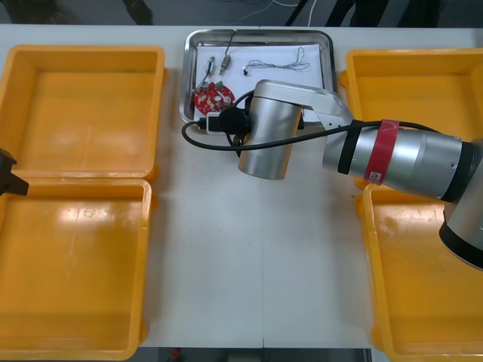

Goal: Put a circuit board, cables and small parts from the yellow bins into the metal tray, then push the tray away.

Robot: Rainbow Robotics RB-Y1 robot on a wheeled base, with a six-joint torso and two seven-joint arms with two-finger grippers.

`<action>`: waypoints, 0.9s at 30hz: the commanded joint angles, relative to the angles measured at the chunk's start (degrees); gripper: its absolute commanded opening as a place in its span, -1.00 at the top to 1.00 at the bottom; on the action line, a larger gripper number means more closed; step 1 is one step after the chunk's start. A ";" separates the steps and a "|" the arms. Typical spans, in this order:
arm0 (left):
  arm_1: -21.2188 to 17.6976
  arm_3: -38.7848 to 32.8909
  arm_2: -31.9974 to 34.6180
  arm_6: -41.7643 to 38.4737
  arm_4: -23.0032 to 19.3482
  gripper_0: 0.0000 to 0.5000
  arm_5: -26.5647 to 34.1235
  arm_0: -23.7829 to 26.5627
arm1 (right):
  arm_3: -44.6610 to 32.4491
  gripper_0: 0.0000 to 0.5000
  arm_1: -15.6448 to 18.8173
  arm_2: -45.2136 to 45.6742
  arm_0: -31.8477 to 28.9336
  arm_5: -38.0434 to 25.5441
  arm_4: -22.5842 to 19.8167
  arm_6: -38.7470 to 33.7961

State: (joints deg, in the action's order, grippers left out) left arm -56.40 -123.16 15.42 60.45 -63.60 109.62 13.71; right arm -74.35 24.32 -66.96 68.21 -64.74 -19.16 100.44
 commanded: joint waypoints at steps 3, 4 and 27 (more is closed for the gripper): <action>-2.66 -1.38 1.81 -0.95 -0.47 -1.00 0.38 -0.97 | -0.18 -0.59 -1.12 1.84 3.34 0.49 -0.35 -0.42; -2.66 -1.38 1.81 -0.95 -0.47 -1.00 0.38 -0.97 | -0.18 -0.84 -1.12 1.92 3.34 0.49 -0.35 -0.33; -2.66 -1.38 1.81 -0.95 -0.47 -1.00 0.38 -0.97 | -24.52 -1.00 -1.12 20.56 -4.93 -29.04 -4.39 -0.68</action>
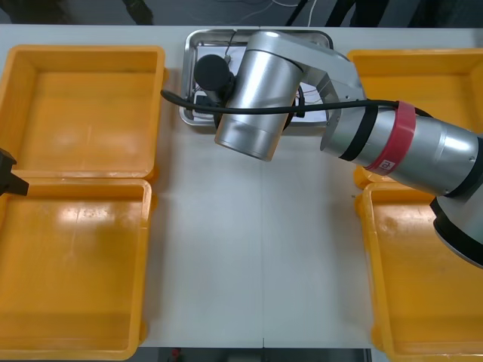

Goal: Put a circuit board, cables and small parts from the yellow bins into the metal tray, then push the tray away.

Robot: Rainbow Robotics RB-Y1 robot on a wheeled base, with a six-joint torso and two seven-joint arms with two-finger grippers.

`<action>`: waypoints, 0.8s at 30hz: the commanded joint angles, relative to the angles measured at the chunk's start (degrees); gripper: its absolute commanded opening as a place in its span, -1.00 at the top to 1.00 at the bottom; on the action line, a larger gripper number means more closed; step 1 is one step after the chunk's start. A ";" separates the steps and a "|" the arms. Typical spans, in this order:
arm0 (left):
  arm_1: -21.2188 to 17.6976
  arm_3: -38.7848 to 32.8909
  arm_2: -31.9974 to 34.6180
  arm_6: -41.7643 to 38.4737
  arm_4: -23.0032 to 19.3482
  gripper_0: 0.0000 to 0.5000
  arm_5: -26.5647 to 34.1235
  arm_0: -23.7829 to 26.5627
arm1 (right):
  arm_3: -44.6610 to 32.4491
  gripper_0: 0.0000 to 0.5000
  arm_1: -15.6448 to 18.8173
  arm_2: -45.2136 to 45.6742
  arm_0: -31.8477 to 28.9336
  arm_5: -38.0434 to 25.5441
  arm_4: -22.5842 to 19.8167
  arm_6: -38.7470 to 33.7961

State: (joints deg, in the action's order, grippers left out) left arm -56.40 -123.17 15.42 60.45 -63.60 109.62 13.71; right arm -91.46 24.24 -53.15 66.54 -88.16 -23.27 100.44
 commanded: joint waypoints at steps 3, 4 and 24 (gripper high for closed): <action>-2.66 -1.37 1.80 -0.95 -0.47 -1.00 0.38 -0.97 | -13.13 -1.00 -1.04 11.31 -7.21 -11.51 -0.29 -1.30; -2.66 -1.37 1.80 -0.95 -0.47 -1.00 0.38 -0.97 | -14.36 -1.00 -1.04 12.28 -8.01 -12.65 -0.29 -1.39; -2.66 -1.37 1.80 -0.95 -0.47 -1.00 0.38 -0.97 | -45.21 -1.00 3.09 40.23 -33.49 -21.84 1.56 -5.79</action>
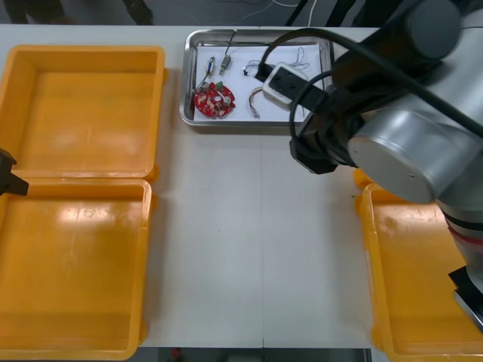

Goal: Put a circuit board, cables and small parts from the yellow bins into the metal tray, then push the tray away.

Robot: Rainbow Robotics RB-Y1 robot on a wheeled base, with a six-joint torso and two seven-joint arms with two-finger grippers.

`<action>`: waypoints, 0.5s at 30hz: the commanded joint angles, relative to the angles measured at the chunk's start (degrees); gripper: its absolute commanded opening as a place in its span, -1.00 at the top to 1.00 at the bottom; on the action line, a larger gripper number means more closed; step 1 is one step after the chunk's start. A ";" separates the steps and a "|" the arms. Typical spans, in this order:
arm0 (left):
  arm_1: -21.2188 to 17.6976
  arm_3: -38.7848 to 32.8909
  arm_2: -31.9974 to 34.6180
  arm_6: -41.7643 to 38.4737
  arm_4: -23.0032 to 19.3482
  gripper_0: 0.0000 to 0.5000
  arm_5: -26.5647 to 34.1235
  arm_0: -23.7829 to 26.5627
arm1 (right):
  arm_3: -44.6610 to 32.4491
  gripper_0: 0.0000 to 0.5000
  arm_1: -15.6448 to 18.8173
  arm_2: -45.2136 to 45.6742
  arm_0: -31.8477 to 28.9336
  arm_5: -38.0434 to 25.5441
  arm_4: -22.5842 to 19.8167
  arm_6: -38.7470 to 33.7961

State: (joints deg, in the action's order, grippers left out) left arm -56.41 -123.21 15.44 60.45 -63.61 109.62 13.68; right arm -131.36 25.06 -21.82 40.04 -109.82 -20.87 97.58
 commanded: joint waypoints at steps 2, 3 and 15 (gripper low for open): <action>-2.66 -1.33 1.78 -0.95 -0.46 -1.00 0.38 -0.94 | -6.54 -1.00 2.53 12.59 -9.63 -0.18 -1.81 -3.27; -2.66 -1.33 1.78 -0.95 -0.46 -1.00 0.38 -0.94 | -7.16 -1.00 2.80 15.41 -11.47 -0.18 -2.78 -3.53; -2.66 -1.33 1.78 -0.95 -0.46 -1.00 0.38 -0.94 | -6.98 -1.00 8.86 33.86 -23.78 -0.18 -10.78 -14.52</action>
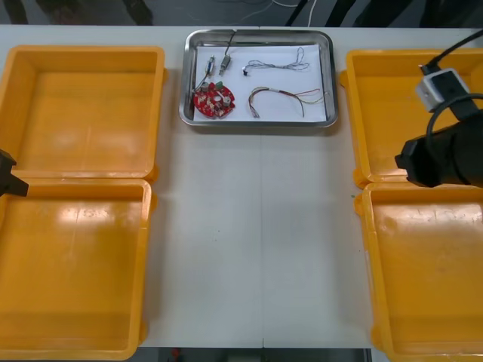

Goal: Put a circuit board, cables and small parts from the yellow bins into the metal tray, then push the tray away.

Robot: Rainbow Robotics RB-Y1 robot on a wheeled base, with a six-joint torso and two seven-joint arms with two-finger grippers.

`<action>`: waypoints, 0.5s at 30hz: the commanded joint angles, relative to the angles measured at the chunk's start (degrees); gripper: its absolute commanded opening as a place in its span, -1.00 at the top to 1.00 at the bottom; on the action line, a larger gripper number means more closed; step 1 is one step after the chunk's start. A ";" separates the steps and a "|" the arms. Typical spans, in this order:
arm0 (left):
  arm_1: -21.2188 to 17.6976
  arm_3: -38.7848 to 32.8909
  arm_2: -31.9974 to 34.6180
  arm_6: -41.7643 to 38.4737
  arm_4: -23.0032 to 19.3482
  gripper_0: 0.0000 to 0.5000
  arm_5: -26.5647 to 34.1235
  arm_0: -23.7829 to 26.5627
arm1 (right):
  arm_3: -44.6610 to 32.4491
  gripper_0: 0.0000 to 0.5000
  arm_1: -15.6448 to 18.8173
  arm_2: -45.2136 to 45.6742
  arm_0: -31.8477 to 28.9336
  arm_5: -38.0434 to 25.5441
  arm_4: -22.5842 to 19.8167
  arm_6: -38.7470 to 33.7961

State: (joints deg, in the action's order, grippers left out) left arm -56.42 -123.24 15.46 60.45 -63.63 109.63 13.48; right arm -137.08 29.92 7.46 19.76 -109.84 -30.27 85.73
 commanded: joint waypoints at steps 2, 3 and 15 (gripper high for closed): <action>-2.65 -1.30 1.76 -0.95 -0.44 -1.00 0.37 -0.73 | -0.38 -1.00 5.32 6.69 -5.00 -0.16 -1.81 -2.68; -2.65 -1.30 1.76 -0.95 -0.44 -1.00 0.37 -0.73 | -0.12 -1.00 5.50 7.13 -5.35 -0.16 -1.90 -2.68; -2.65 -1.30 1.76 -0.95 -0.44 -1.00 0.37 -0.73 | 10.69 -1.00 8.84 13.90 -6.93 -0.16 -7.44 -2.33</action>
State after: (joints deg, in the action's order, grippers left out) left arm -56.42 -123.24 15.46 60.45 -63.64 109.63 13.47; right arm -126.53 35.63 19.75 13.47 -109.84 -37.40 83.04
